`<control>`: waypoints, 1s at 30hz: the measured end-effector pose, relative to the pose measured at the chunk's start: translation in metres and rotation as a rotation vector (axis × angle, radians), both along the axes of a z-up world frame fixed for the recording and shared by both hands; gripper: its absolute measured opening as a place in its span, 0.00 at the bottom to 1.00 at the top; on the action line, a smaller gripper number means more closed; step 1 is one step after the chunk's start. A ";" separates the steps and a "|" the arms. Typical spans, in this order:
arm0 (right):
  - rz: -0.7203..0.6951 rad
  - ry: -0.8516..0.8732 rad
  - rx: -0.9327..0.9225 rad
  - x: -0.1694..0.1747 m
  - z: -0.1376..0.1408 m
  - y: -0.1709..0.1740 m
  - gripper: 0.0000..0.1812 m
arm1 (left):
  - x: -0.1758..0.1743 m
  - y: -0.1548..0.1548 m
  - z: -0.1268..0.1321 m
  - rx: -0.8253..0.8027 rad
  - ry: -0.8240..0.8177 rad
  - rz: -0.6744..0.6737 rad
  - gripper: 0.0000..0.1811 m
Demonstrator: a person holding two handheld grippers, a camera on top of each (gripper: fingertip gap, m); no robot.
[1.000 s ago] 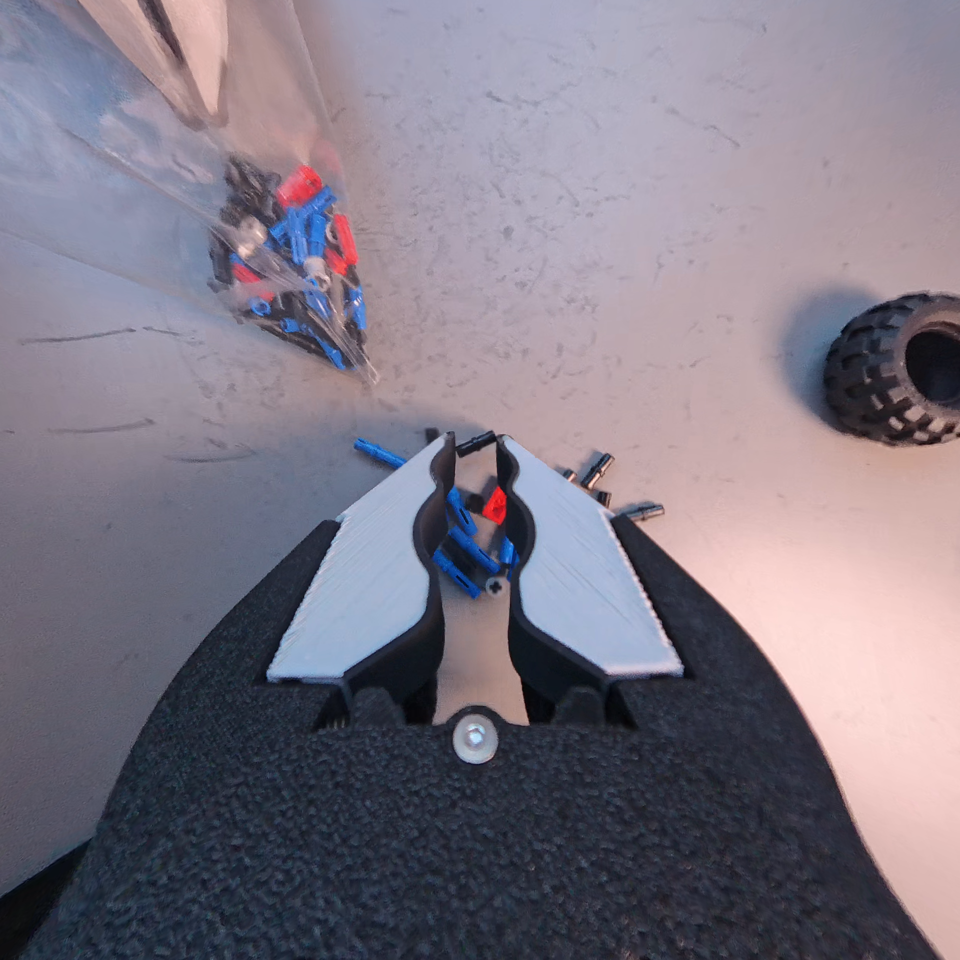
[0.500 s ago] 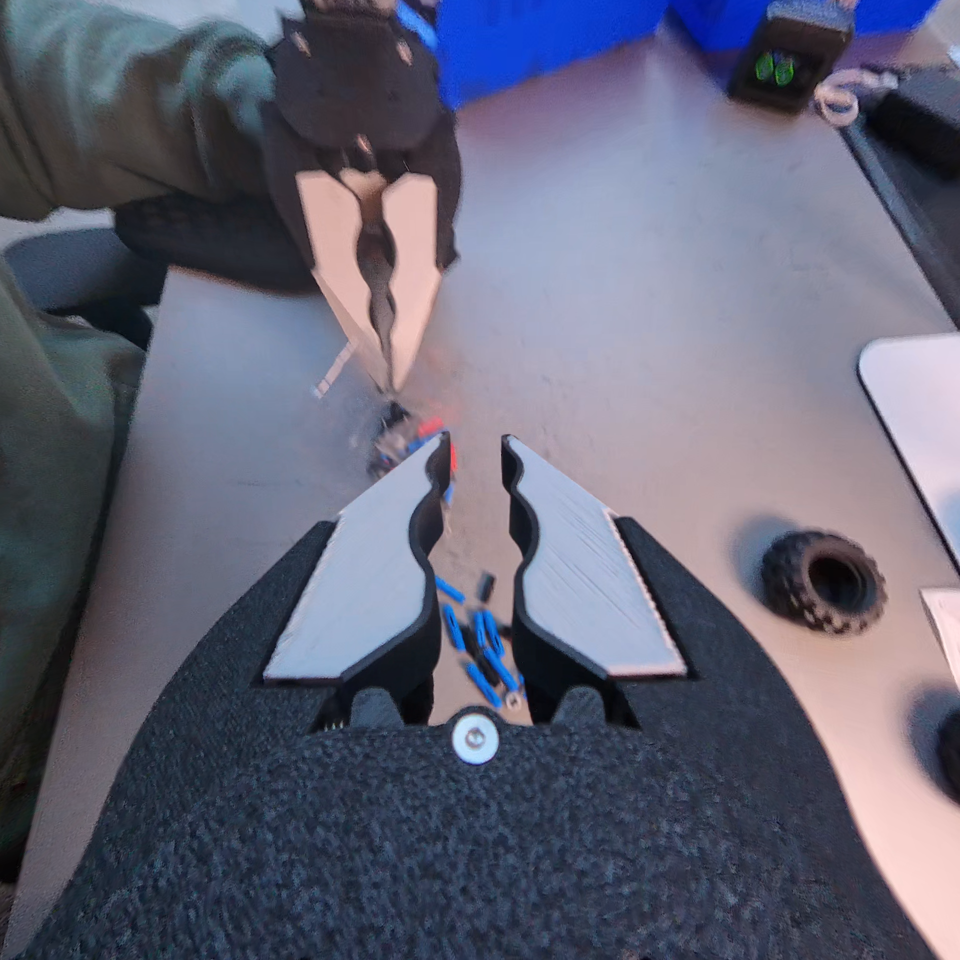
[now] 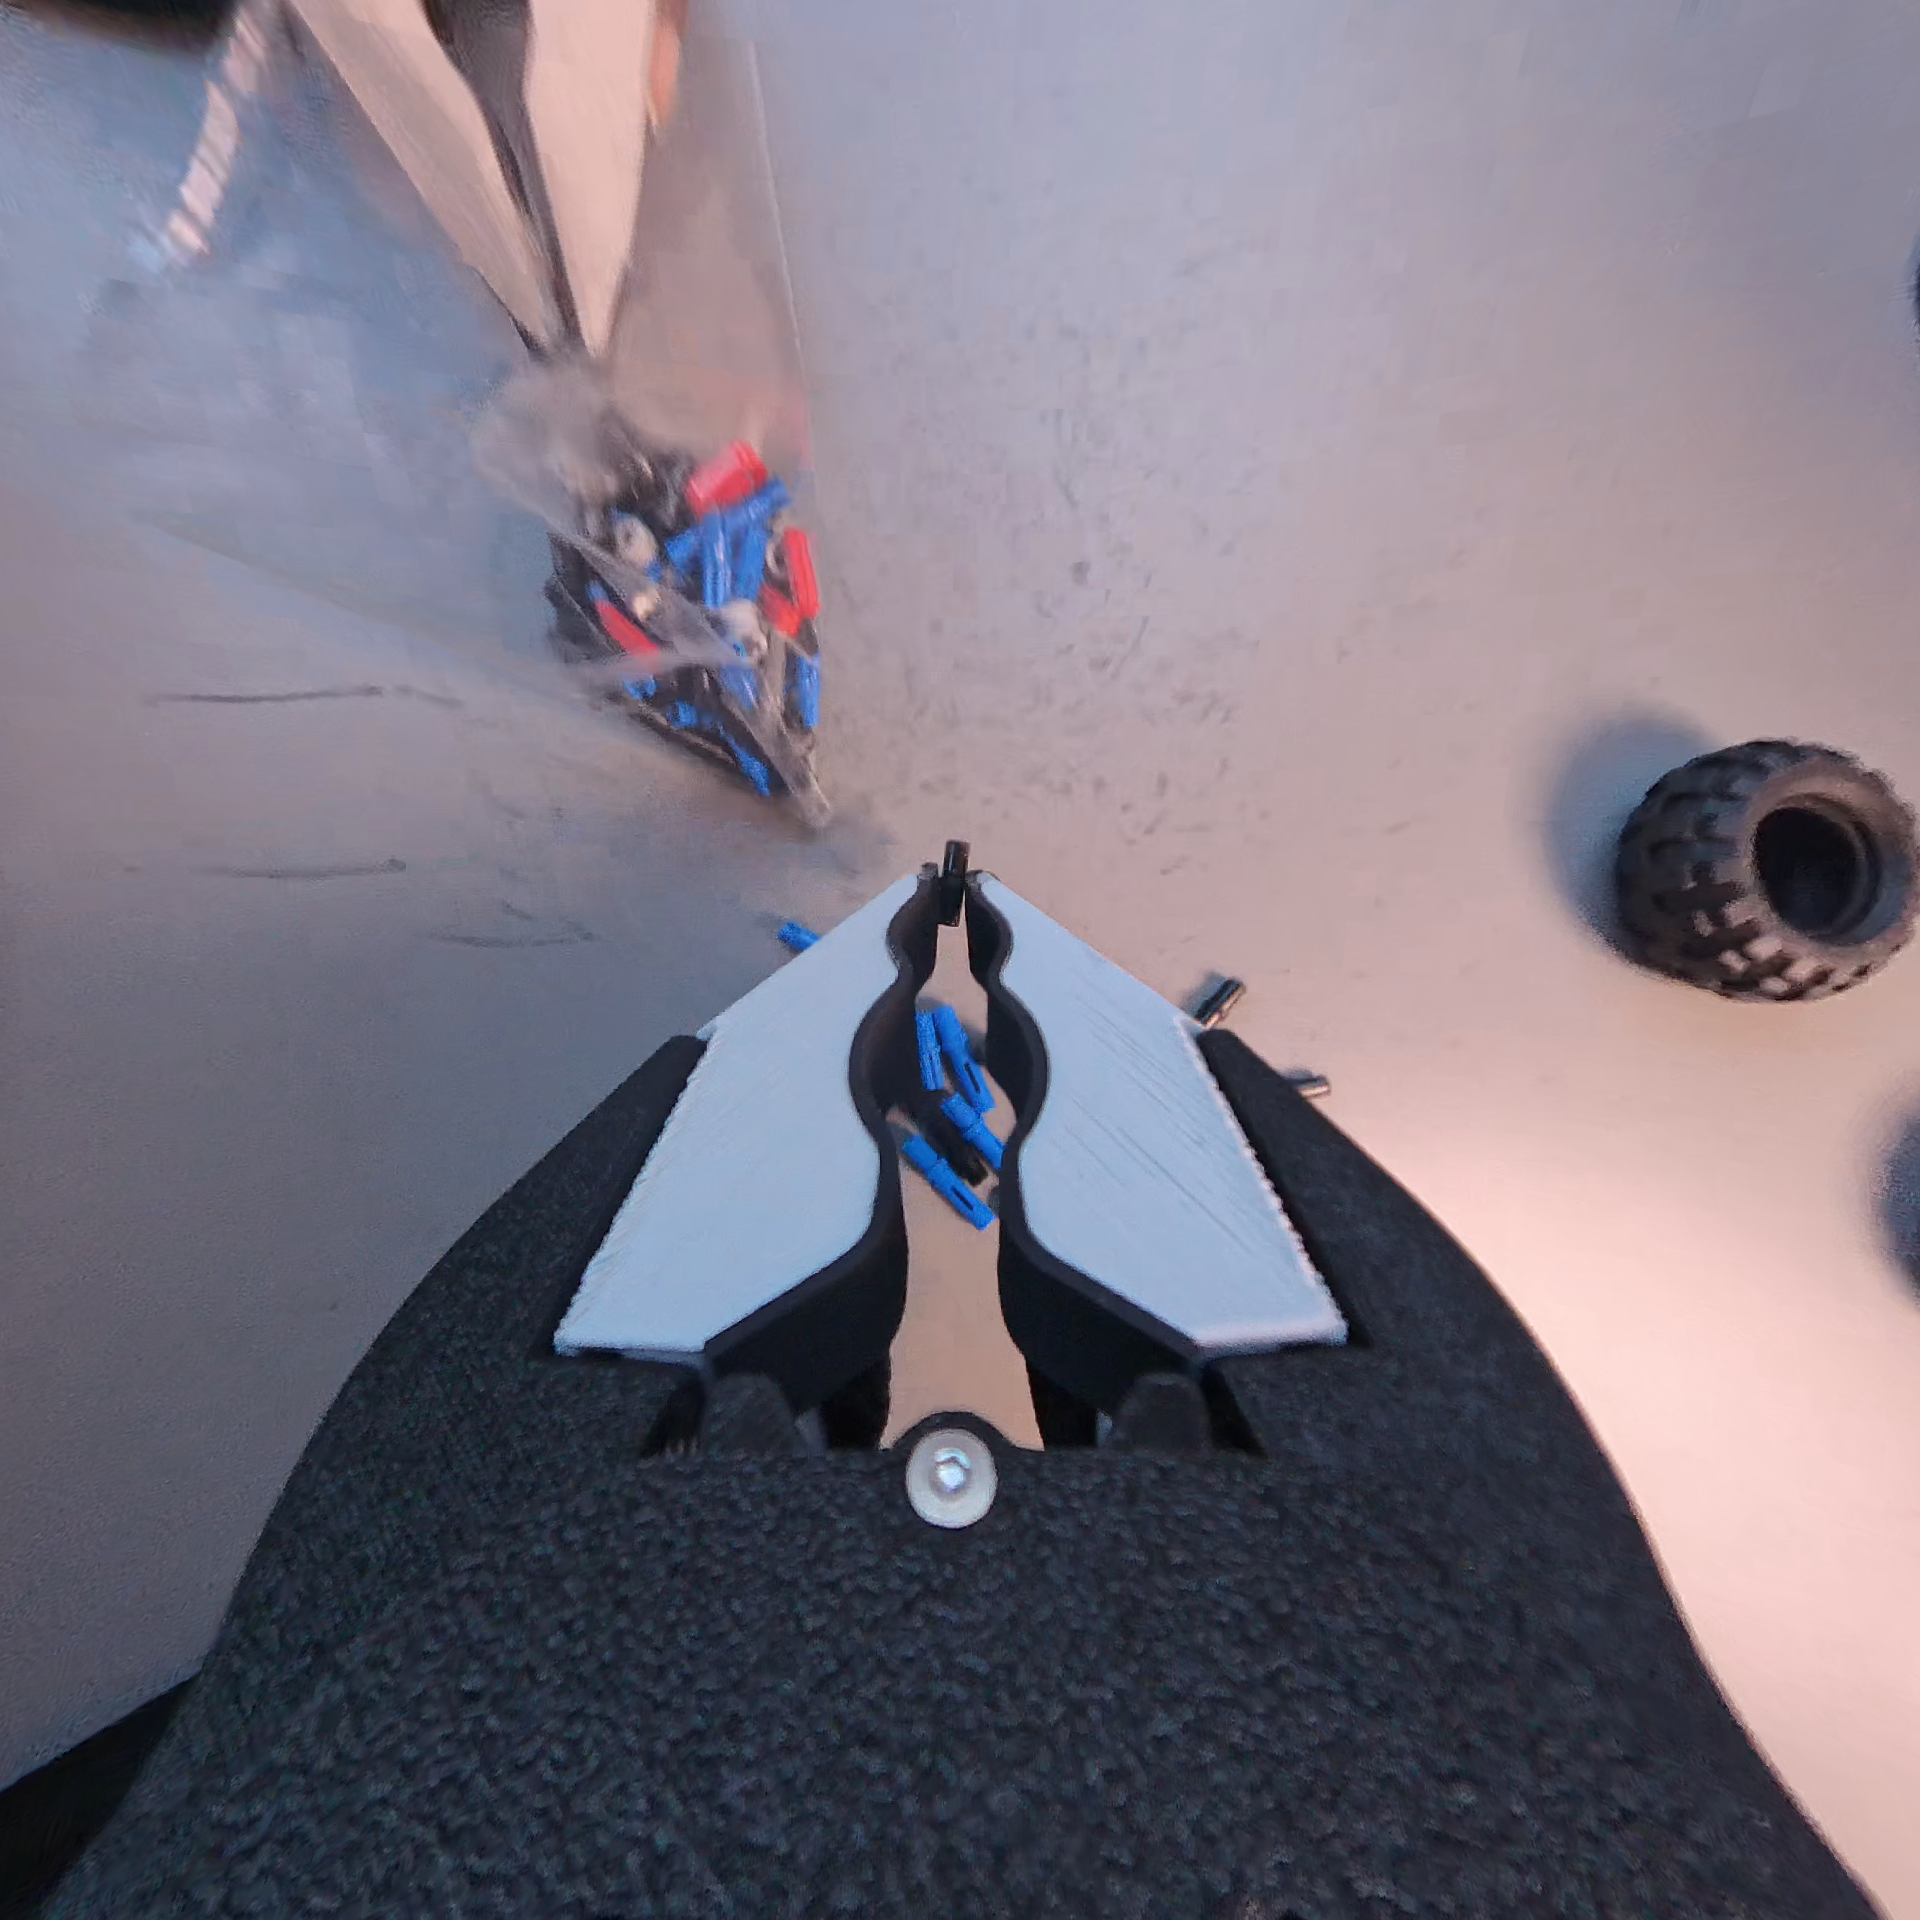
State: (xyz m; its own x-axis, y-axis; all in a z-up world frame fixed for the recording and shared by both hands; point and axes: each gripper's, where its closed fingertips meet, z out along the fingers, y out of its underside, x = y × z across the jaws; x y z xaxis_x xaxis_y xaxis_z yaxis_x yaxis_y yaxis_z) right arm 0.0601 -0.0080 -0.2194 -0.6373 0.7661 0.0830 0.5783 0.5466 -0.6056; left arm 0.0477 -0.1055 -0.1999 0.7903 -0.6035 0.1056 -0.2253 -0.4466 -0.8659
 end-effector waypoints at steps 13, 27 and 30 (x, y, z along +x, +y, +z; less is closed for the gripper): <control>0.141 0.161 -0.248 -0.011 0.076 -0.064 0.09 | -0.001 -0.001 0.000 0.000 0.001 0.001 0.00; 0.241 -0.022 -0.043 0.022 -0.004 -0.015 0.00 | -0.003 0.002 0.001 0.013 0.003 0.013 0.00; 0.271 0.074 -0.098 0.009 0.035 -0.029 0.00 | -0.005 0.002 0.004 0.028 -0.006 0.022 0.00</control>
State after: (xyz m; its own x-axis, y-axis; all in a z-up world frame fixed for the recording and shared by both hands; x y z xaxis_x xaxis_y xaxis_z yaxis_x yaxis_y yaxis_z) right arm 0.0694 -0.0369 -0.1846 -0.8146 0.5757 0.0709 0.3719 0.6122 -0.6978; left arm 0.0423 -0.1034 -0.1957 0.8030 -0.5885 0.0943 -0.2099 -0.4273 -0.8794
